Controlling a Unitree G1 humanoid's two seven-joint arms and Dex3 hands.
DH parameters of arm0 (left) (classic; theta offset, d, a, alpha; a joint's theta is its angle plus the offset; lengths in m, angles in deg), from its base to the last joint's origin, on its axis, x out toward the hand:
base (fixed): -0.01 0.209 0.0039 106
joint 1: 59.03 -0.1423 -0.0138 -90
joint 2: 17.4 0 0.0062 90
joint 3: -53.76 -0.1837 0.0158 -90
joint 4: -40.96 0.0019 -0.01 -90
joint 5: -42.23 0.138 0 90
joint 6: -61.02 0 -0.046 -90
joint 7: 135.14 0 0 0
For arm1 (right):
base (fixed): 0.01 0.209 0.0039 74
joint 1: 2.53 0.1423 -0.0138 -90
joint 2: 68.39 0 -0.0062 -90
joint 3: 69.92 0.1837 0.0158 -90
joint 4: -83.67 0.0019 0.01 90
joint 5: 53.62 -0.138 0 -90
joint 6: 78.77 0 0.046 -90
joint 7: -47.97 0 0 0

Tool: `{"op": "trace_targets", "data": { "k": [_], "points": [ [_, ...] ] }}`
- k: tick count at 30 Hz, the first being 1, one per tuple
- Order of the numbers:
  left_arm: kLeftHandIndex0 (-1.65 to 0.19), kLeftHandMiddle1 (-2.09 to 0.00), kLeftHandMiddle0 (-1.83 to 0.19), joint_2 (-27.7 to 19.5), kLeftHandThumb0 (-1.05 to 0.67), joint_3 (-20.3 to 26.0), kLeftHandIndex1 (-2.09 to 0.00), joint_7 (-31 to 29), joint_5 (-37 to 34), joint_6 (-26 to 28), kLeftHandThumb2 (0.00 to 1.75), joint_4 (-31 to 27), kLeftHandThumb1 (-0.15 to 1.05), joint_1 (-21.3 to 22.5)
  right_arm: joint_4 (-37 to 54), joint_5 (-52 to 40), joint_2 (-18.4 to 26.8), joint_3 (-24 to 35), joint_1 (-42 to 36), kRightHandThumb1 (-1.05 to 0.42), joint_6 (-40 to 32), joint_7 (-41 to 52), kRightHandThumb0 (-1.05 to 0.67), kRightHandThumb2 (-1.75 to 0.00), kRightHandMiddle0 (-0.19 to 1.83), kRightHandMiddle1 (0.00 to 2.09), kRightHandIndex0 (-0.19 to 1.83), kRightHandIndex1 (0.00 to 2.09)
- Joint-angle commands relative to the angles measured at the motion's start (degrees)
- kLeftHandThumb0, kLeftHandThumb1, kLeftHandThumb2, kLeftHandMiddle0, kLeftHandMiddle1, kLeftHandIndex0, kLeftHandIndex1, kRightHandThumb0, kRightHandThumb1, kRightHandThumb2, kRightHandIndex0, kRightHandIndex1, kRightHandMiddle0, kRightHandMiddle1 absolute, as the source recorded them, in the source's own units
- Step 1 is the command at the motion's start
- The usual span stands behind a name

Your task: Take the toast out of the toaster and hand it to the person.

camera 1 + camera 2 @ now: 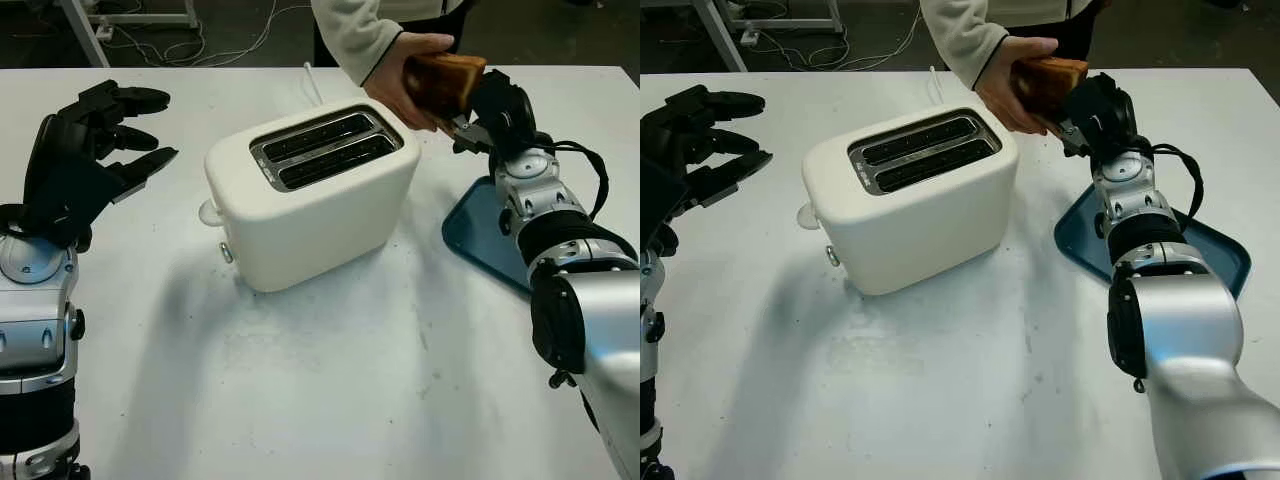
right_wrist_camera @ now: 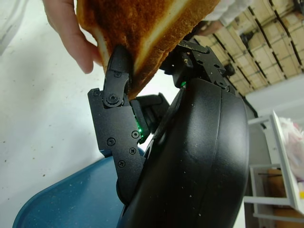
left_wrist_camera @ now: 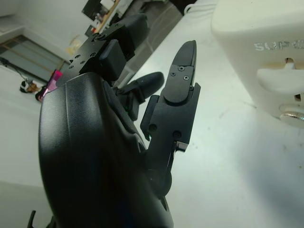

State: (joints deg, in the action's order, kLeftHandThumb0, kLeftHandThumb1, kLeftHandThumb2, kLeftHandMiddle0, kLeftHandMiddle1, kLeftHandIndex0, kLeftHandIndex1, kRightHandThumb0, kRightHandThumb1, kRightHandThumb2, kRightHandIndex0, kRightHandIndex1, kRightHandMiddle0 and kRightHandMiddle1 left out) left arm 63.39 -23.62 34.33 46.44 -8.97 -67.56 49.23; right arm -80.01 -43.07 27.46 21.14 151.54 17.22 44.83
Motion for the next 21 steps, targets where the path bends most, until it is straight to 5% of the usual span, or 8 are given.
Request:
{"op": "trace_targets", "data": {
  "k": [1,13,17,18,21],
  "points": [
    [-0.5,-1.16,-0.34,-0.16,-0.28,0.31,-0.57,0.14,-0.27,0.21,0.01,-0.63,0.92,-0.66,-0.02,0.5,0.21,-0.39,-0.62,-0.92,-0.15,0.52,-0.07,-0.48,0.33,1.75,0.64,1.75],
    [-0.51,-1.15,-0.34,-0.26,-0.28,0.32,-0.56,-0.06,-0.34,-0.16,0.01,-0.48,0.92,-0.79,0.34,-1.55,0.14,0.72,-0.42,-0.92,0.1,4.04,-0.08,-0.51,0.37,1.75,0.64,1.75],
    [-0.51,-1.15,-0.35,-0.03,-0.27,0.48,-0.56,-0.04,-0.66,-0.25,0.01,-0.4,0.92,-0.84,1.29,-0.98,0.55,0.29,-1.12,-0.92,3.03,5.6,-0.21,-0.55,0.4,1.71,0.63,1.75],
    [-0.51,-1.16,-0.35,-0.11,-0.27,0.41,-0.56,-0.03,-0.52,-0.09,0.01,-0.55,0.92,-0.83,1.64,0.0,0.83,-0.61,-1.4,-0.92,4.17,5.32,-0.24,-0.52,0.39,1.57,0.55,1.68],
    [-0.51,-1.15,-0.35,-0.3,-0.29,0.25,-0.56,0.14,-0.04,0.07,0.01,-0.72,0.92,-0.86,2.71,0.37,1.14,-1.29,-1.65,-0.92,4.45,6.56,-0.44,-0.43,0.45,0.4,0.46,0.55]
  ]
}}
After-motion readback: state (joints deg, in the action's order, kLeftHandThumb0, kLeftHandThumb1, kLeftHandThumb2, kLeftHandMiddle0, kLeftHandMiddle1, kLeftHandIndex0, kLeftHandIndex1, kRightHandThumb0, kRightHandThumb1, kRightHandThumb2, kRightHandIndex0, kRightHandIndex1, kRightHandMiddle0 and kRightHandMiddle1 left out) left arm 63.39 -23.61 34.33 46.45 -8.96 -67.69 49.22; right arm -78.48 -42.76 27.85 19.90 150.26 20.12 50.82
